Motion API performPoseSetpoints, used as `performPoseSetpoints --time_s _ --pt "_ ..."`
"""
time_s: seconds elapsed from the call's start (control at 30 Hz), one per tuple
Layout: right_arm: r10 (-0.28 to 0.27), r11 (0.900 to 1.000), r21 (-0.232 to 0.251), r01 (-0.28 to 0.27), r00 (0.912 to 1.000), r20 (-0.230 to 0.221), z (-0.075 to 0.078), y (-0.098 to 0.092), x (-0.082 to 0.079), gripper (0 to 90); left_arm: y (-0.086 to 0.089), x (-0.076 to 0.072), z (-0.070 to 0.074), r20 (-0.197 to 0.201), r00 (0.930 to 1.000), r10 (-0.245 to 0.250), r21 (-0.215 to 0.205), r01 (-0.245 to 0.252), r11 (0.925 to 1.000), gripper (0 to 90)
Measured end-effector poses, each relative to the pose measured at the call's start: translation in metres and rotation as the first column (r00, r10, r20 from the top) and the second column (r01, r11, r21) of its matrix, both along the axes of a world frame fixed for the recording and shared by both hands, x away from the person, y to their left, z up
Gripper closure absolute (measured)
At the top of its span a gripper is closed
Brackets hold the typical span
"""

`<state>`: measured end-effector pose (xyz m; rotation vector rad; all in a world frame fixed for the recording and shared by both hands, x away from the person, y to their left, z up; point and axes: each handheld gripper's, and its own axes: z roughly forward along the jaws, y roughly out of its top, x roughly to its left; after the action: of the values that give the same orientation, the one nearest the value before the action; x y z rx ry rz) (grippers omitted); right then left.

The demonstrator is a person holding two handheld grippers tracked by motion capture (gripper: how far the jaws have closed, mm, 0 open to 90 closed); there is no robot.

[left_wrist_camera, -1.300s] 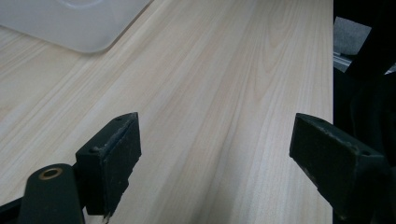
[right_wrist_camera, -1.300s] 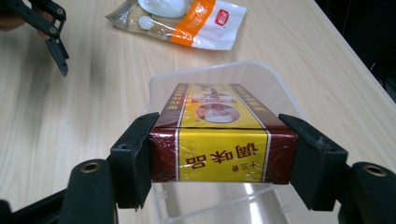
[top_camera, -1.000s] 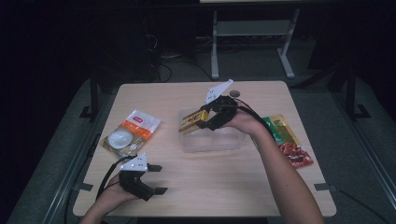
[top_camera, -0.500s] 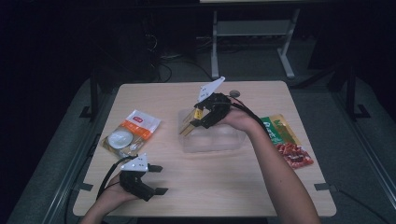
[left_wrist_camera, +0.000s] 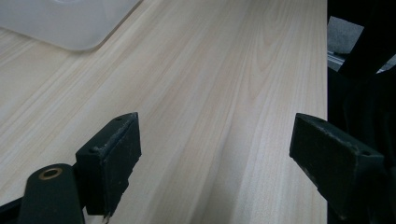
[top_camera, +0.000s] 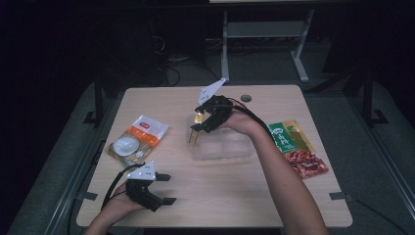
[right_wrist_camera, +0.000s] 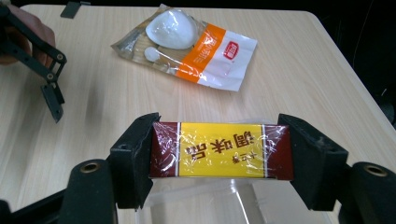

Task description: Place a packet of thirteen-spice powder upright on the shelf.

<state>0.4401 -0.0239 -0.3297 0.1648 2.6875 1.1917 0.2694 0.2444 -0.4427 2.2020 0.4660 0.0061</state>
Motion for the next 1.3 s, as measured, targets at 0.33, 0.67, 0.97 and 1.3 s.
performPoseSetpoints --time_s 0.33,0.67,0.97,1.3 --pt "0.009 1.0 0.011 -0.009 0.9994 -0.032 -0.009 0.01 0.007 31.7 -0.002 0.0 -0.002 -0.013 0.9999 -0.005 -0.004 0.005 1.0 15.9" --pt "0.032 0.999 -0.008 -0.033 0.9976 -0.061 -0.023 0.022 0.015 31.6 -0.003 0.0 -0.002 -0.017 0.9998 -0.011 -0.003 0.011 0.9999 15.9" --pt "0.028 1.0 -0.002 -0.029 0.997 -0.072 -0.027 0.025 0.016 31.5 -0.004 -0.001 -0.002 -0.016 0.9997 -0.018 -0.001 0.018 0.9998 16.0" --pt "0.002 0.999 -0.05 -0.007 0.9946 -0.104 -0.037 0.029 0.018 24.7 -0.005 -0.001 -0.004 -0.02 0.9995 -0.024 0.008 0.024 0.9997 16.0"
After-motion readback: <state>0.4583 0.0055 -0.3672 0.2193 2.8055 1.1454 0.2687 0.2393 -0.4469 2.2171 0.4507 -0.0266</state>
